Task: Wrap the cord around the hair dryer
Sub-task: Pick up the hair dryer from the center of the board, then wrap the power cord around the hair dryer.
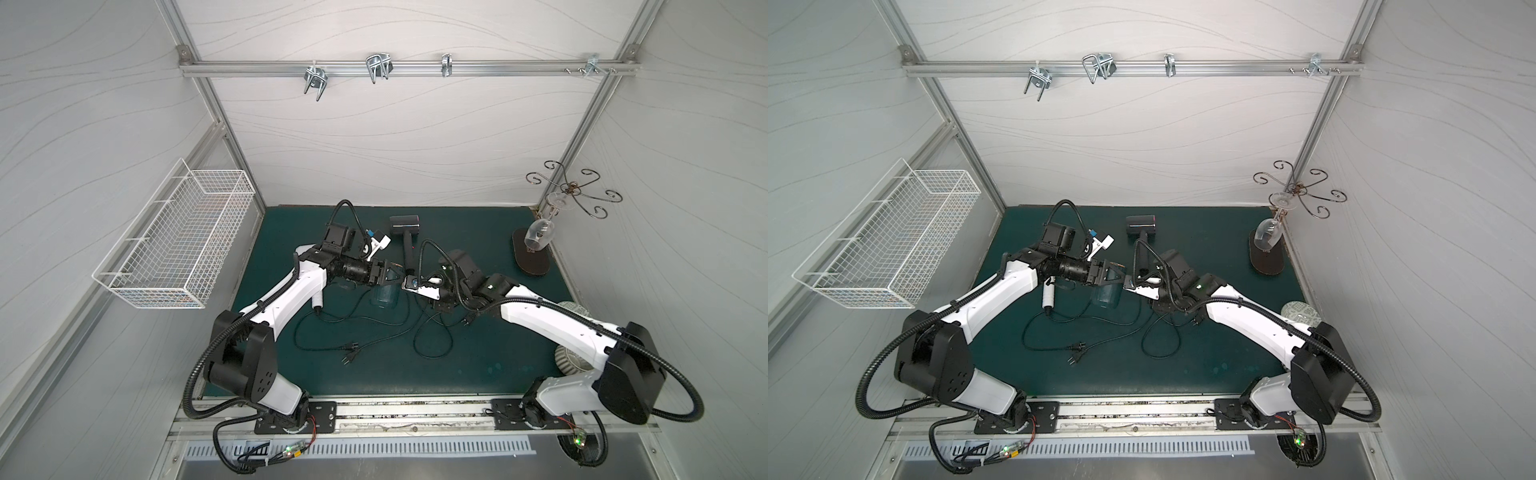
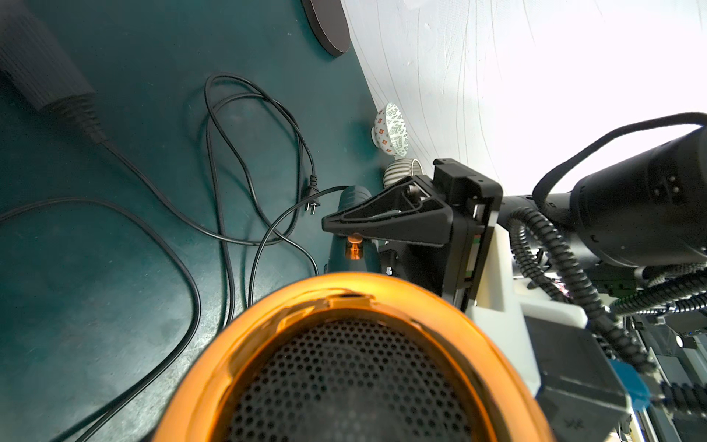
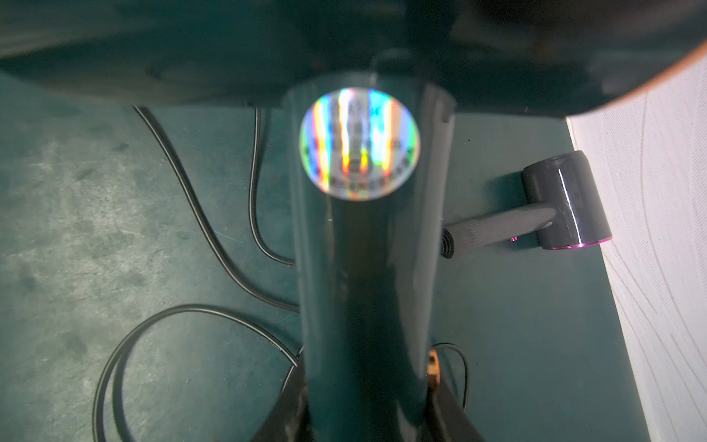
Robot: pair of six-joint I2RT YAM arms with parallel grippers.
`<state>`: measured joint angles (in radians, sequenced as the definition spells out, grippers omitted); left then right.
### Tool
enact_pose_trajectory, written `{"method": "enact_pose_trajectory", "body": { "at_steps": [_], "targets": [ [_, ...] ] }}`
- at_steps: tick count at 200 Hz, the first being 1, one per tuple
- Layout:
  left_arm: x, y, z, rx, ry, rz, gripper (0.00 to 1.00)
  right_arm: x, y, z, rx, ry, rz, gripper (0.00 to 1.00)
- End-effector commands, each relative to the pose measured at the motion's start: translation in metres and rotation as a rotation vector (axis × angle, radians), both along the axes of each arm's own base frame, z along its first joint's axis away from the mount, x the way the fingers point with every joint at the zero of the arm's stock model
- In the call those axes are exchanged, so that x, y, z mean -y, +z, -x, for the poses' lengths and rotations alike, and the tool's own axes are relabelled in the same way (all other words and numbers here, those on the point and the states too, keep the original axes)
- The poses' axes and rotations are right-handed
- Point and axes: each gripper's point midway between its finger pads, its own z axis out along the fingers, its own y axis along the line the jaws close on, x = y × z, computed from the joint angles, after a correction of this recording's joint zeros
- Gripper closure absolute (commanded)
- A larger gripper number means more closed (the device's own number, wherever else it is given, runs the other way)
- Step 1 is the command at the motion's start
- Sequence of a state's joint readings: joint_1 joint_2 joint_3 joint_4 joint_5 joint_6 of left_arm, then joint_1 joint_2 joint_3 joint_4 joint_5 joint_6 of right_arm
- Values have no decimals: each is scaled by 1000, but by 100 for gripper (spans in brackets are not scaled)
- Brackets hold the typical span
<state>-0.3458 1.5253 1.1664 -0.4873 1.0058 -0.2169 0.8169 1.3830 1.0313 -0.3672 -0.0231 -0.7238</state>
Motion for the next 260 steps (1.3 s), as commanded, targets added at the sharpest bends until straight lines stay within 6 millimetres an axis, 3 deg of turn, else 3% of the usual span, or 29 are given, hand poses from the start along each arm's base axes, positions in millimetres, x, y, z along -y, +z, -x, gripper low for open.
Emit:
{"method": "enact_pose_trajectory", "body": {
  "at_steps": [1, 14, 34, 71, 98, 150, 189, 212, 260],
  "targets": [
    [5, 15, -4, 53, -16, -13, 90, -19, 53, -22, 72, -56, -162, 64],
    [3, 24, -8, 85, 7, -28, 100, -5, 64, -36, 31, -153, -213, 41],
    [-6, 44, -19, 164, 77, -72, 100, 30, 87, -57, -44, -308, -335, 25],
    [-25, 104, -40, 318, 222, -52, 100, 95, 99, -73, -137, -520, -460, 17],
    [-43, 143, -50, 400, 305, -45, 100, 122, 90, -69, -211, -618, -531, 17],
    [-50, 197, -56, 511, 309, 6, 100, 118, 41, -48, -328, -597, -505, 18],
    [-49, 208, -51, 559, 259, -1, 100, 91, 11, -33, -223, -410, -396, 19],
    [-54, 213, -50, 582, 268, -13, 100, 89, -9, -47, -187, -408, -331, 19],
    [-56, 256, -45, 669, 287, 50, 100, 89, -34, -88, -149, -400, -215, 22]
  ]
}}
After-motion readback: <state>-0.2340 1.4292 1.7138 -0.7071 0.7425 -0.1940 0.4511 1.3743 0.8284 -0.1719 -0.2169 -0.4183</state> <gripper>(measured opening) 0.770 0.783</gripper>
